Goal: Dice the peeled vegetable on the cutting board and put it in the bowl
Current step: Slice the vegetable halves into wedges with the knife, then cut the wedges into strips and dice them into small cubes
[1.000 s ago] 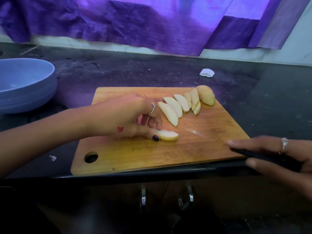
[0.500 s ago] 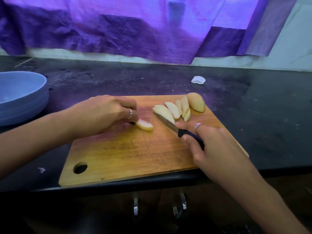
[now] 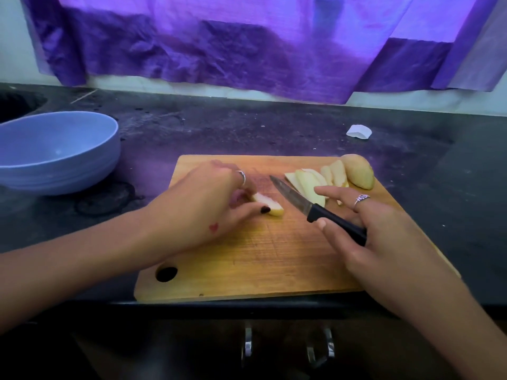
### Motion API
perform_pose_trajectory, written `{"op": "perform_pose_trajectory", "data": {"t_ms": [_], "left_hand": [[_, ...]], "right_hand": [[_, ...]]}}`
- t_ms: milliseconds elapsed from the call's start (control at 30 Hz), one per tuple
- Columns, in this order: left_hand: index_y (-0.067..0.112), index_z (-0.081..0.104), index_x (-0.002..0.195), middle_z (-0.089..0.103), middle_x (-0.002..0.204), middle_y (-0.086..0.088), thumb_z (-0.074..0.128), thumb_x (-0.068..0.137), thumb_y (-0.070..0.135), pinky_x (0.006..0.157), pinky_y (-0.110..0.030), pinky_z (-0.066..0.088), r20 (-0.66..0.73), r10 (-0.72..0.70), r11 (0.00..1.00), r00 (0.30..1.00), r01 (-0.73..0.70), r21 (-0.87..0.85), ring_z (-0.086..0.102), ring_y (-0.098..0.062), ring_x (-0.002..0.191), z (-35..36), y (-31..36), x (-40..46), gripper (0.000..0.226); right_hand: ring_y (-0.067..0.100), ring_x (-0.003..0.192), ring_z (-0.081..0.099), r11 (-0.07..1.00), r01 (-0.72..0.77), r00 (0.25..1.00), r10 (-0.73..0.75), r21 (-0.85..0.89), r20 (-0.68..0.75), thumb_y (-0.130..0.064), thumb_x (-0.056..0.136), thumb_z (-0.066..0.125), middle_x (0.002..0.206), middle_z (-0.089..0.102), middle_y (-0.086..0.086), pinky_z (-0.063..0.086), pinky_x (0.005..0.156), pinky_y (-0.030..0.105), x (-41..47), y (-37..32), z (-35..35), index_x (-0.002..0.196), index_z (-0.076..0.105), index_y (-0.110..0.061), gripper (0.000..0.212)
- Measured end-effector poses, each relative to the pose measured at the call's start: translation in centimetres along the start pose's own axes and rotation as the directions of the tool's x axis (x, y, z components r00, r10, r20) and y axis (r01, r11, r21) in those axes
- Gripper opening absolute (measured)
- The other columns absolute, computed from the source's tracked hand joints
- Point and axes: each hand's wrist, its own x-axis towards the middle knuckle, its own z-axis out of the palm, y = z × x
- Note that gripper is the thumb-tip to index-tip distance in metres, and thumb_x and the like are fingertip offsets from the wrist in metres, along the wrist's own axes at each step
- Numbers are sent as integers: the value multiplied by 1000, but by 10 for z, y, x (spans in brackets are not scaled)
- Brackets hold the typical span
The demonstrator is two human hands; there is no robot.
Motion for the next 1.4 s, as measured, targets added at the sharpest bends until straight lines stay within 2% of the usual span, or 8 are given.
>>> {"op": "perform_pose_trajectory", "data": {"t_ms": [100, 267, 333, 500, 833, 1033, 1233, 1400], "left_hand": [[23, 69, 100, 65, 99, 9, 29, 77, 71, 81, -37, 51, 65, 8, 1000, 998, -9, 21, 58, -11, 95, -1, -2, -4, 66], [33, 63, 119, 60, 119, 15, 32, 82, 69, 89, -29, 50, 66, 14, 999, 998, -16, 27, 55, -8, 109, -4, 3, -16, 60], [31, 66, 114, 63, 116, 12, 33, 84, 66, 82, -30, 52, 45, 48, 994, 998, -52, 93, 60, -13, 105, -2, 6, -18, 57], [27, 70, 108, 68, 107, 3, 33, 85, 63, 76, -38, 54, 59, 90, 966, 994, -101, 236, 66, -24, 95, 3, 7, -18, 56], [24, 74, 101, 71, 100, 6, 35, 84, 60, 67, -30, 52, 59, 141, 968, 988, -150, 200, 67, -19, 90, 4, 1, -13, 56], [31, 62, 123, 61, 123, 13, 19, 75, 79, 90, -30, 44, 161, 17, 993, 987, -36, 115, 51, -12, 114, -3, 5, -8, 80], [40, 48, 134, 46, 137, 22, 19, 76, 78, 90, -15, 26, 274, -33, 987, 961, -12, 160, 33, -1, 124, -9, 10, -10, 76], [39, 46, 136, 43, 140, 22, 15, 67, 85, 106, -21, 30, 319, -53, 993, 946, 18, 112, 32, -1, 127, -14, 11, -9, 88]], "right_hand": [[0, 67, 41, 1000, -6, 999, 6, -11, 36, -43, 92, 48, 75, 47, -12, 32, 52, 17, 4, -6, 4, 131, 40, -54, 42], [-1, 70, 41, 999, 41, 998, -41, -4, 38, -38, 91, 49, 72, 50, -13, 35, 56, 15, 14, -14, 4, 122, 51, -51, 33], [-1, 65, 41, 998, 54, 998, -53, -29, 32, -37, 91, 50, 66, 46, -16, 37, 58, 10, 19, -17, 5, 118, 54, -51, 31], [3, 56, 43, 994, 28, 995, -18, -103, 97, -41, 92, 47, 70, 46, -15, 34, 46, 17, 26, -23, 8, 121, 52, -50, 31], [2, 60, 44, 982, 34, 986, -3, -184, 165, -46, 91, 48, 80, 44, -14, 25, 46, 16, 30, -30, 2, 124, 44, -58, 35], [0, 61, 42, 978, 32, 985, 4, -204, 172, -46, 91, 47, 79, 42, -15, 25, 47, 15, 28, -32, 1, 125, 43, -58, 36], [-1, 62, 41, 985, 18, 984, 14, -170, 180, -46, 91, 49, 78, 44, -14, 27, 48, 14, 27, -31, 0, 122, 47, -58, 34], [1, 63, 45, 979, 37, 982, 2, -203, 188, -45, 92, 47, 82, 45, -14, 28, 48, 14, 27, -33, 2, 127, 43, -56, 37]]}}
